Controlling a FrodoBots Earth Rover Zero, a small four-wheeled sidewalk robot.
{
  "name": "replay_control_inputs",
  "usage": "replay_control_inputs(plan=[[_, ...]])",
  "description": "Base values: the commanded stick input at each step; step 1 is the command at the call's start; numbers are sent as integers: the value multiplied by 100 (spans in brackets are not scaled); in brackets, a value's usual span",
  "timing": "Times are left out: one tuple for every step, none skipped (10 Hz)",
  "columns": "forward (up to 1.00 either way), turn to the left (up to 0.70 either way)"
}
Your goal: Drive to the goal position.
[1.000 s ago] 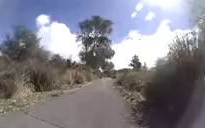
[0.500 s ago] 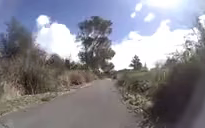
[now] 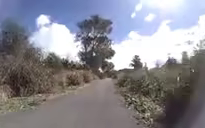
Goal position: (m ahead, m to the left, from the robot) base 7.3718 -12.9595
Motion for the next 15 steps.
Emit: replay_control_inputs(plan=[[85, 0], [85, 0], [85, 0], [85, 0], [85, 0], [85, 0], [85, 0], [85, 0], [85, 0], [85, 0], [85, 0], [85, 0], [85, 0], [85, 0], [85, 0]])
